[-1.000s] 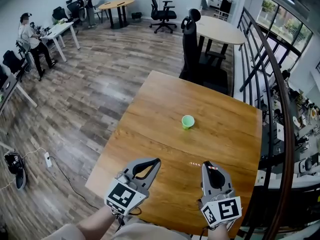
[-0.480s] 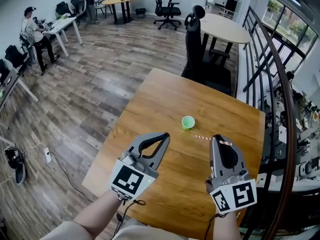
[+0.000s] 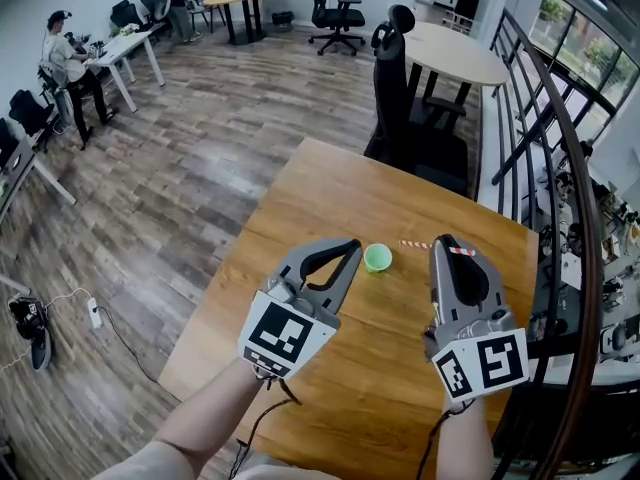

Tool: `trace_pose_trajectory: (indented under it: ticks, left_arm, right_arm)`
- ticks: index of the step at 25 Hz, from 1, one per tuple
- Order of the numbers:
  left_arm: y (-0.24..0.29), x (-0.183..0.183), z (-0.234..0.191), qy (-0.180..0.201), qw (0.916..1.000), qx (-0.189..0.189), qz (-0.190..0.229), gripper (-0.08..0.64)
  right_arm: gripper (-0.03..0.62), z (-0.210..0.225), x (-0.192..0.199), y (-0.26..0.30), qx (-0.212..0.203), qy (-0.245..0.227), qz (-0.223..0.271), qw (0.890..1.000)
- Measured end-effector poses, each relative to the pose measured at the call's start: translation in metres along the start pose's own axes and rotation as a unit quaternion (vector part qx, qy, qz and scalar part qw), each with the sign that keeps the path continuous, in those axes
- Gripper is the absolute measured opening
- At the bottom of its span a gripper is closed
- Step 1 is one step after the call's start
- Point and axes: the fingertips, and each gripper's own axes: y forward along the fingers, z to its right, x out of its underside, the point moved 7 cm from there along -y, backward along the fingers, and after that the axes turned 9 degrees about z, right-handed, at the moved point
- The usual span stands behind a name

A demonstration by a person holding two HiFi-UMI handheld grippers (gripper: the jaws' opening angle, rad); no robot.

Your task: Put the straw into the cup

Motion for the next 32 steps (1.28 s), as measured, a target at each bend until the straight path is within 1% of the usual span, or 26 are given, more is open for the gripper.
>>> trace_pose_trajectory:
  ticks: [4,8,11,14,17,22,27,32]
  left_arm:
    - [0.023,0.022,-0.015,0.004,1.0,-0.005,-0.005,0.014]
    - [0.037,0.054,-0.028,-0.003,0.9996,-0.01,-0.025,0.014]
    - [0.043,0.082,-0.032,-0.022,0.9989,-0.009,-0.041,0.014]
    - [0.045,0.108,-0.03,-0.05,0.9972,-0.007,-0.055,0.015]
    - [0.046,0.132,-0.026,-0.056,0.9958,-0.004,-0.072,0.014]
    - [0.053,0.165,-0.028,-0.083,0.9921,-0.009,-0.093,0.015]
    - [0.059,0.19,-0.026,-0.095,0.9889,-0.007,-0.114,0.015]
    - [0.059,0.206,-0.021,-0.106,0.9856,-0.001,-0.132,0.015]
  right_arm:
    - [0.034,0.014,0.04,0.025,0.002,0.0,-0.023,1.0]
    - [0.034,0.022,0.082,0.047,0.007,-0.005,-0.059,0.998]
    - [0.034,0.027,0.115,0.058,0.01,0.001,-0.086,0.996]
    - [0.034,0.028,0.146,0.066,0.01,-0.023,-0.114,0.993]
    - [0.034,0.029,0.178,0.07,0.015,-0.032,-0.134,0.99]
    - [0.034,0.037,0.226,0.073,0.023,-0.008,-0.158,0.987]
    - [0.034,0.042,0.259,0.076,0.027,0.029,-0.179,0.983]
    - [0.034,0.046,0.288,0.076,0.034,0.045,-0.2,0.978]
